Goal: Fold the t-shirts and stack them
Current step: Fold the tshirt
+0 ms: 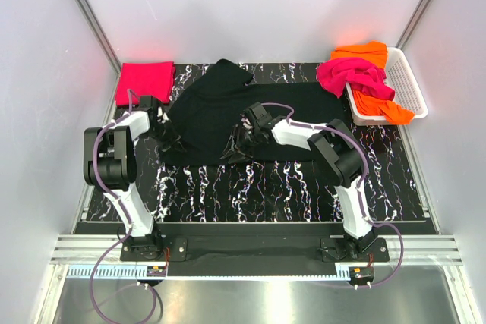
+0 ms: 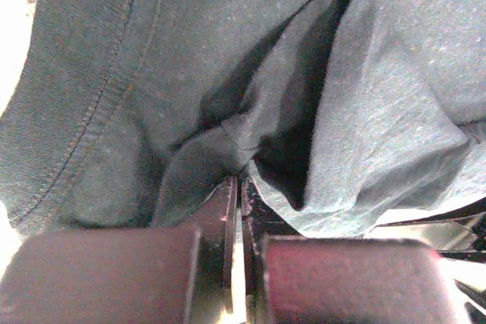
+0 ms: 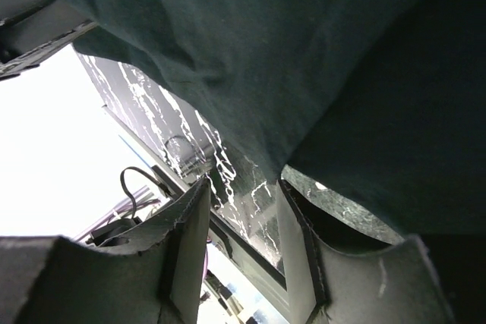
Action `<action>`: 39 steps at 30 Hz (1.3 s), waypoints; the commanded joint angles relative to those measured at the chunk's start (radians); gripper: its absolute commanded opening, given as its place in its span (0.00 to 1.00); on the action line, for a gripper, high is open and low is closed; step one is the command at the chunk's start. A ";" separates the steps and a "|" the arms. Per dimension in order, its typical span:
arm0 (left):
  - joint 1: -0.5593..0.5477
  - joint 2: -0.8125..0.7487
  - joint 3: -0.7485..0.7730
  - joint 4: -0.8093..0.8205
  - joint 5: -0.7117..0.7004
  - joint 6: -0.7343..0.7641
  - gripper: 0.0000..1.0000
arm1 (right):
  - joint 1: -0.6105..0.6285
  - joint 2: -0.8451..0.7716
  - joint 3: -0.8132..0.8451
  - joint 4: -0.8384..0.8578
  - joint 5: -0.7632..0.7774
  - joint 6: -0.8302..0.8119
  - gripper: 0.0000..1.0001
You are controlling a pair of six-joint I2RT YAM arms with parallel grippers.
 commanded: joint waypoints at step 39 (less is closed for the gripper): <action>-0.004 -0.084 0.037 0.017 0.071 -0.001 0.08 | 0.013 -0.009 0.057 -0.030 -0.044 -0.025 0.05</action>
